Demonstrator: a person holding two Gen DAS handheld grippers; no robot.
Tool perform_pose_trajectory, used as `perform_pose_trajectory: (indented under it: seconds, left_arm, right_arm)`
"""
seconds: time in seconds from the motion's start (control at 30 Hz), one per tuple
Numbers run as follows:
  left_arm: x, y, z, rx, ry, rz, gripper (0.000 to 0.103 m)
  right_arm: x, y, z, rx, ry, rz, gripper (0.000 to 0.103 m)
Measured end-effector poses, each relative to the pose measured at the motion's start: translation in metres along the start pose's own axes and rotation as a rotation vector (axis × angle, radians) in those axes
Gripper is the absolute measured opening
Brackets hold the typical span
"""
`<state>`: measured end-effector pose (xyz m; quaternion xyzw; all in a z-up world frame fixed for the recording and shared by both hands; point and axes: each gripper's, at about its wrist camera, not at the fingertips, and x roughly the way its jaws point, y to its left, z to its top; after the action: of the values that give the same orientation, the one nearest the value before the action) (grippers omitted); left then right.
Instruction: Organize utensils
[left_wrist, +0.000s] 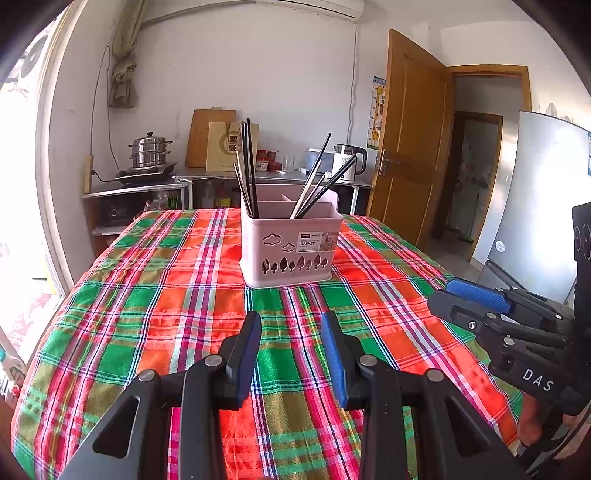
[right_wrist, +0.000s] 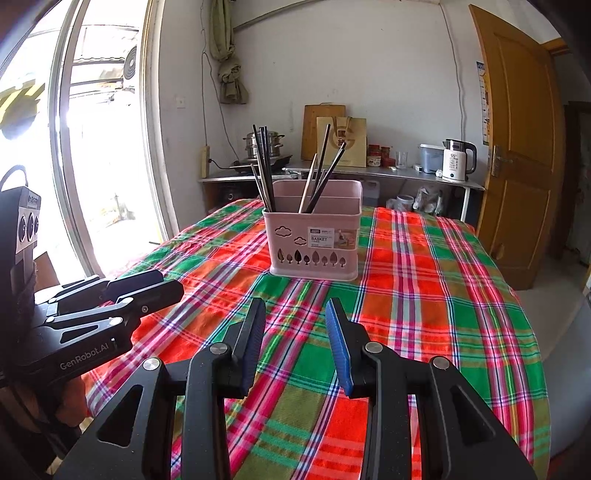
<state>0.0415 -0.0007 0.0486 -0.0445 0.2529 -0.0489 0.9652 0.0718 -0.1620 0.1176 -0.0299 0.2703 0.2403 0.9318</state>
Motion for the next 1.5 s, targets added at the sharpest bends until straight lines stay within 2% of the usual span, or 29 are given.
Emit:
perform_pose_trajectory:
  seconds: [0.5,0.6,0.97,1.5]
  left_arm:
    - [-0.0014,-0.0009,-0.0006,-0.003,0.001,0.001,0.033]
    - [-0.0007,-0.0021,-0.0012,0.003,0.002,0.023,0.033]
    - [-0.0014,-0.002,-0.0018,-0.006,0.002,0.0,0.033]
    - [-0.0024,-0.0013,-0.0032,-0.014,-0.008,0.018,0.033]
  right_arm:
    - [-0.0003,0.0004,-0.001,-0.003,0.004,-0.002,0.035]
    - [0.0002,0.0004,-0.0006,-0.002,0.003,-0.001,0.035]
    - [0.0004,-0.0004,-0.0006,-0.003,0.003,-0.003,0.035]
    - [-0.0004,-0.0001,0.0005,-0.005,0.0,-0.004,0.035]
